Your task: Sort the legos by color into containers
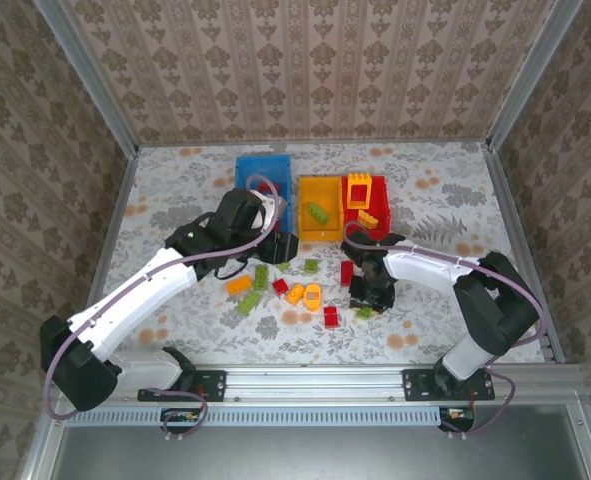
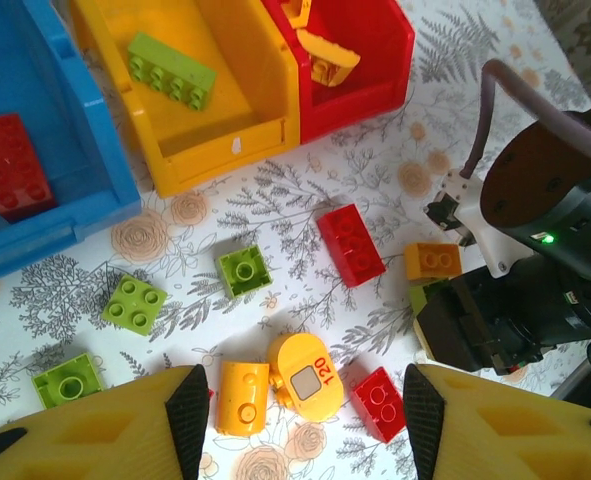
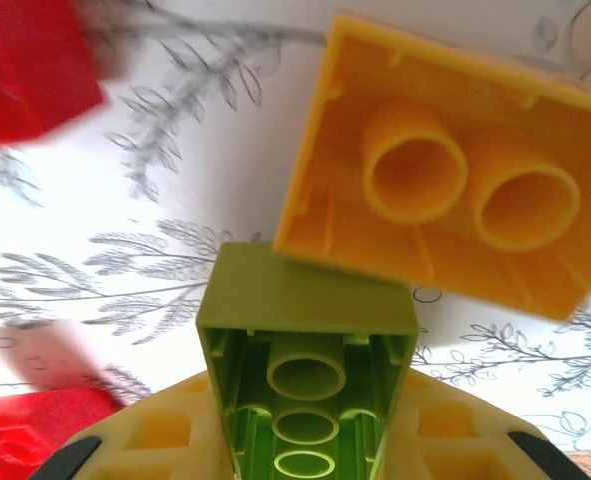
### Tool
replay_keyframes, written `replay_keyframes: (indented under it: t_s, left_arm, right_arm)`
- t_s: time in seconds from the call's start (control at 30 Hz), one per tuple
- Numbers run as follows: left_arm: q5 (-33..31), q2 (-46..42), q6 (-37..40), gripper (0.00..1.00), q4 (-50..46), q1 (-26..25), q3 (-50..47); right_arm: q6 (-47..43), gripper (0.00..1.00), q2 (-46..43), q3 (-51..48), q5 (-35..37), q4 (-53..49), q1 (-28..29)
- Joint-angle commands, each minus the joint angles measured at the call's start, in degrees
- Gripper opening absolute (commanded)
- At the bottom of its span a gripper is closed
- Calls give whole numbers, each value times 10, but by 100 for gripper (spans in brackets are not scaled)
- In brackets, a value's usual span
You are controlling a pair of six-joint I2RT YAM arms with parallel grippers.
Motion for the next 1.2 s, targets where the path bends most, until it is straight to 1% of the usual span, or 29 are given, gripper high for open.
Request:
replay_keyframes:
  t_s: [0.0, 0.07, 0.13, 0.33, 0.47, 0.5, 0.6, 0.73, 0.87, 0.93, 1.03, 1.13, 1.17]
  left_arm:
    - [-31, -25, -19, 57, 16, -3, 5]
    - [-46, -29, -27, 57, 23, -4, 5]
    - [-56, -28, -34, 56, 32, -4, 6]
    - [-77, -16, -41, 56, 36, -10, 20]
    - [-86, -17, -46, 56, 29, -13, 16]
    - [-88, -19, -47, 56, 26, -15, 14]
    - [-96, -29, -51, 56, 19, -16, 3]
    - [-102, -42, -58, 56, 9, -17, -11]
    - [-108, -50, -65, 57, -4, -17, -26]
    - [-116, -48, -74, 57, -23, -14, -29]
    - [-113, -36, -88, 58, -53, -4, -34]
    - [-87, -10, -108, 58, -77, 15, -46]
    - [-73, 1, -111, 59, -79, 19, -50]
  right_arm:
    - [-24, 23, -37, 75, 54, -19, 8]
    - [-47, 23, -21, 121, 72, -12, 7]
    - [-72, 23, 15, 175, 74, 10, 3]
    - [-130, 24, 181, 376, 69, 26, -27]
    - [-145, 26, 281, 490, 48, -8, -48]
    - [-150, 28, 302, 513, 47, -17, -50]
    - [-153, 38, 335, 545, 46, -27, -57]
    - [-153, 51, 337, 551, 43, -29, -62]
    - [-157, 57, 317, 549, 44, -31, -62]
    - [-159, 59, 301, 546, 47, -34, -60]
    - [-161, 59, 261, 530, 60, -32, -57]
    - [-171, 59, 191, 469, 79, 1, -48]
    - [-173, 59, 157, 430, 83, 23, -44]
